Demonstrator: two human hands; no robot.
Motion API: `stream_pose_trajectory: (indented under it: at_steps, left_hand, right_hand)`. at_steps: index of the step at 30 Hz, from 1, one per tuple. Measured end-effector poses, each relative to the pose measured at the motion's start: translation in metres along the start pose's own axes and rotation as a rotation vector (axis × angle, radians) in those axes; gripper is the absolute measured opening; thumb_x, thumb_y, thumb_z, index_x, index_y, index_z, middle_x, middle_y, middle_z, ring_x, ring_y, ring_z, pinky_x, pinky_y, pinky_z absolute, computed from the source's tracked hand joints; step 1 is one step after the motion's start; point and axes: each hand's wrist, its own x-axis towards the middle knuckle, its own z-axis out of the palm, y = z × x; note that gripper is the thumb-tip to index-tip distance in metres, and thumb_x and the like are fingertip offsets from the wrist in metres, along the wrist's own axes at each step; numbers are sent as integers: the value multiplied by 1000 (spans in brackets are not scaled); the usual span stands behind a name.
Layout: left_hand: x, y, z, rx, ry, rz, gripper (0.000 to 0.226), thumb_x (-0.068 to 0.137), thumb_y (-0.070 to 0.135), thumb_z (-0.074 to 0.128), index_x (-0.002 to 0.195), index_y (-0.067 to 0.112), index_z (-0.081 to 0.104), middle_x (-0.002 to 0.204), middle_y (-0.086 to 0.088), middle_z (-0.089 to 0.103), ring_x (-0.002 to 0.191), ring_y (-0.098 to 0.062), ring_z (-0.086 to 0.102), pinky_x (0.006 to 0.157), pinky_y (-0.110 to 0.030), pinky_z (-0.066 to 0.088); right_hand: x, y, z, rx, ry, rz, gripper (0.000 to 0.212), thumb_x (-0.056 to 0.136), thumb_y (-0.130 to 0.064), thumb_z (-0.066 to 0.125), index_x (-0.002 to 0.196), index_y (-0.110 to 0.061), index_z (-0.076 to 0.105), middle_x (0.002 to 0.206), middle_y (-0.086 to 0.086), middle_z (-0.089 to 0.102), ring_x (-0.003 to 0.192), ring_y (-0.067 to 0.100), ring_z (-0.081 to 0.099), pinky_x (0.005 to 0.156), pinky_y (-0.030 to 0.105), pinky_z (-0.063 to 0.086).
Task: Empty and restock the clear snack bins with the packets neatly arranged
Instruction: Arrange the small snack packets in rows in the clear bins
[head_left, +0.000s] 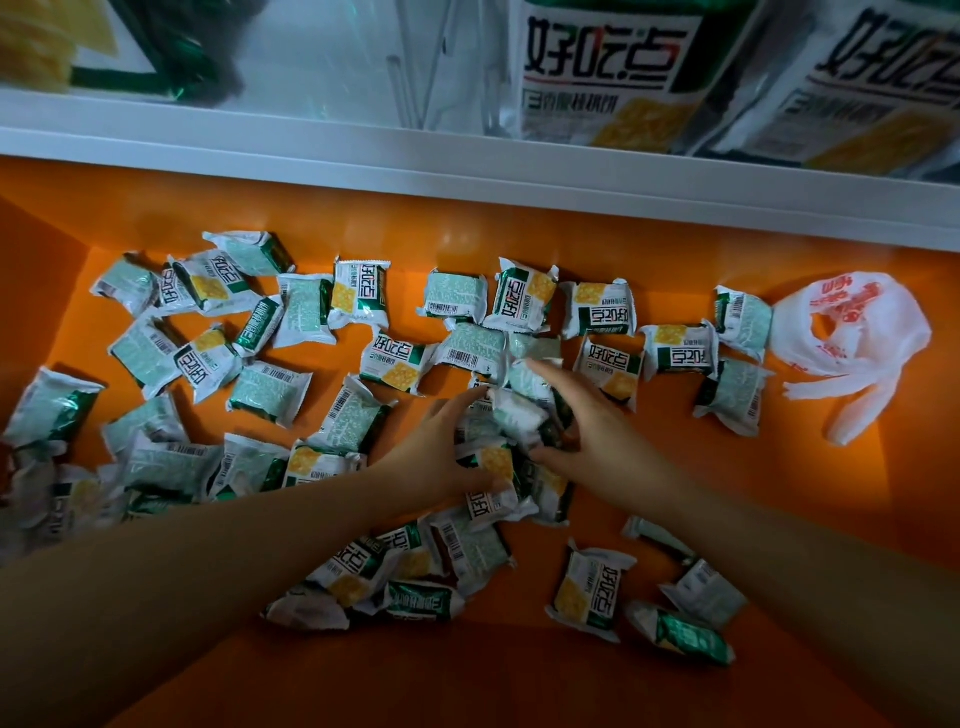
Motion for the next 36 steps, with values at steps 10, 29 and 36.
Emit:
stream_pose_trajectory:
  at_steps: [10, 29, 36]
  left_hand:
    - [-4, 5, 1, 52, 12, -10, 98, 74, 37, 80, 148, 41, 14, 152, 0, 21, 128, -21, 40, 89, -23, 38]
    - [-3, 9, 6, -84, 65, -50, 87, 73, 29, 82, 143, 31, 31, 147, 0, 26, 133, -20, 34, 103, -37, 42]
    - [-4, 11, 5, -132, 79, -65, 87, 72, 30, 83, 142, 35, 31, 147, 0, 28, 134, -20, 35, 105, -39, 41]
  right_hand:
    - [-18, 13, -3, 229, -78, 327, 121, 77, -20, 78, 149, -30, -19, 157, 7, 21, 133, 23, 37, 80, 11, 47]
    - [10, 11, 25, 348, -48, 151, 72, 82, -5, 72, 139, -20, 30, 124, -10, 34, 112, 6, 44, 71, 2, 44]
    - [13, 11, 30, 257, 70, 145, 66, 78, -9, 76, 134, -21, 42, 134, 2, 43, 118, 15, 49, 74, 6, 44]
